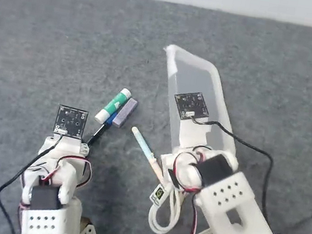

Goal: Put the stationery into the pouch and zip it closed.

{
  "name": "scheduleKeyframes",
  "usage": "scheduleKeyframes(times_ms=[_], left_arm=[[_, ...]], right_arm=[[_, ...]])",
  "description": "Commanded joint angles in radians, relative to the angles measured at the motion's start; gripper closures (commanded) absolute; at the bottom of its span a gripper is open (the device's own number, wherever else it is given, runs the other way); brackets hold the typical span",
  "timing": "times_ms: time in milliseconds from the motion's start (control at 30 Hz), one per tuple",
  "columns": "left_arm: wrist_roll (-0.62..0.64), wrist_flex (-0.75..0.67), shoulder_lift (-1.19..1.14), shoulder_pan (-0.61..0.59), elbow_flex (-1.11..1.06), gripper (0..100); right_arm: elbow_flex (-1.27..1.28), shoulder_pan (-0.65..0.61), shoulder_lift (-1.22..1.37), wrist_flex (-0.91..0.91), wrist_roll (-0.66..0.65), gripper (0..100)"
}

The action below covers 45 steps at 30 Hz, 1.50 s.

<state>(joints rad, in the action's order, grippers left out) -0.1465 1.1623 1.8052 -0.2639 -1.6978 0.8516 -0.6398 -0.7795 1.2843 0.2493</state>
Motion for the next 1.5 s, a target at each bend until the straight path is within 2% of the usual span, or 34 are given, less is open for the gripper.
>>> scheduleKeyframes(times_ms=[0, 233, 367, 533, 767, 900, 1000, 1133, 1333, 1467], left_arm=[[-0.011, -0.006, 0.021, -0.003, 0.013, 99], [-0.011, -0.006, 0.021, -0.003, 0.013, 99], [-0.008, -0.006, 0.021, 0.000, 0.013, 98], [-0.003, -0.002, 0.021, -0.006, 0.013, 88], [0.041, -0.003, 0.021, -0.006, 0.013, 85], [0.043, -0.005, 0.021, -0.006, 0.013, 85], [0.043, -0.005, 0.021, -0.006, 0.013, 85], [0.043, -0.005, 0.021, -0.006, 0.013, 85], [0.043, -0.005, 0.021, -0.006, 0.013, 85], [0.043, -0.005, 0.021, -0.006, 0.013, 85]], right_arm=[[-0.031, 0.013, -0.067, 0.002, -0.114, 99.2], [-0.035, 0.027, -0.077, -0.015, -0.434, 99.2], [-0.037, 0.088, -0.079, -0.071, -0.643, 99.2], [-0.037, 0.133, -0.079, -0.151, -0.732, 99.2], [-0.038, 0.128, -0.079, -0.070, -0.698, 99.0], [-0.038, 0.125, -0.079, -0.030, -0.539, 98.7], [-0.038, 0.125, -0.079, -0.001, -0.420, 93.9], [-0.032, 0.125, -0.079, 0.062, -0.328, 87.8], [-0.028, 0.119, -0.077, 0.101, -0.244, 87.6], [0.034, 0.038, -0.071, 0.110, -0.084, 87.5]])
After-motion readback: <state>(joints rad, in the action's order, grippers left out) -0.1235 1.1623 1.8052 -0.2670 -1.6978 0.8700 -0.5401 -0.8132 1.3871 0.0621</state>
